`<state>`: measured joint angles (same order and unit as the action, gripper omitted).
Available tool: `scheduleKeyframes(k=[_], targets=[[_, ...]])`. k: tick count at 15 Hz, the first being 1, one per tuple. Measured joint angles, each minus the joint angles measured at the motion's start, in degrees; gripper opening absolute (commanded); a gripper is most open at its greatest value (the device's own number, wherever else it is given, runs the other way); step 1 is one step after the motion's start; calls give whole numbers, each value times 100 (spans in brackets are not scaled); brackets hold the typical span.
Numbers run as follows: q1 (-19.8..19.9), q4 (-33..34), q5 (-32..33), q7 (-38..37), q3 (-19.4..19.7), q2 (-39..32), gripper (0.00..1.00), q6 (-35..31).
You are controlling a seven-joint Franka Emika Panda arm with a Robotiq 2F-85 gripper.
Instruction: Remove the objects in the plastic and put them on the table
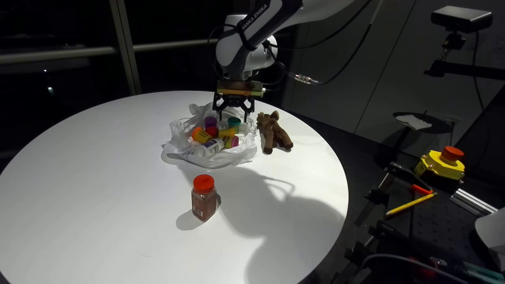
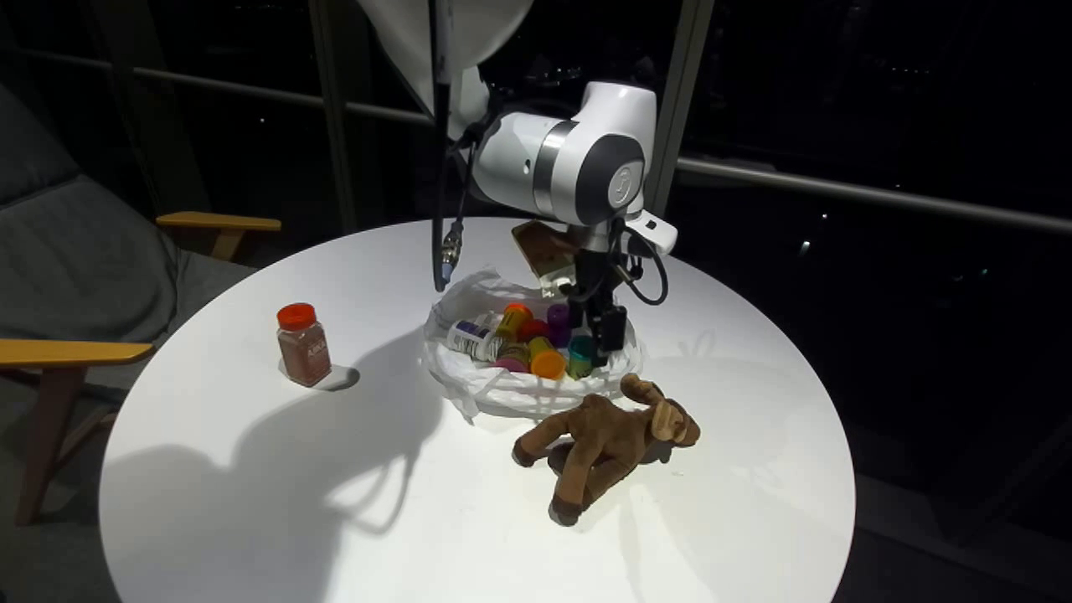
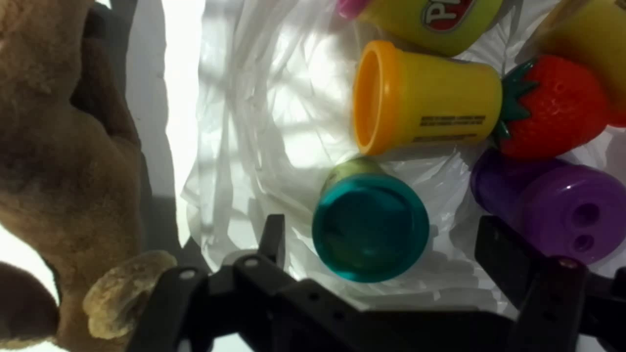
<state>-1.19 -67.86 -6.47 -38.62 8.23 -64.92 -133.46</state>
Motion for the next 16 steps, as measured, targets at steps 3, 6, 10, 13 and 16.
scheduleKeyframes(k=[3,6,10,13,16], targets=[[7,4,0,-6,0,-36,49,36],[28,17,0,-21,5,-83,28,39],[58,60,0,-33,6,-86,27,40],[54,37,0,-35,-17,57,27,39],[-48,-385,0,-33,-67,612,27,37]])
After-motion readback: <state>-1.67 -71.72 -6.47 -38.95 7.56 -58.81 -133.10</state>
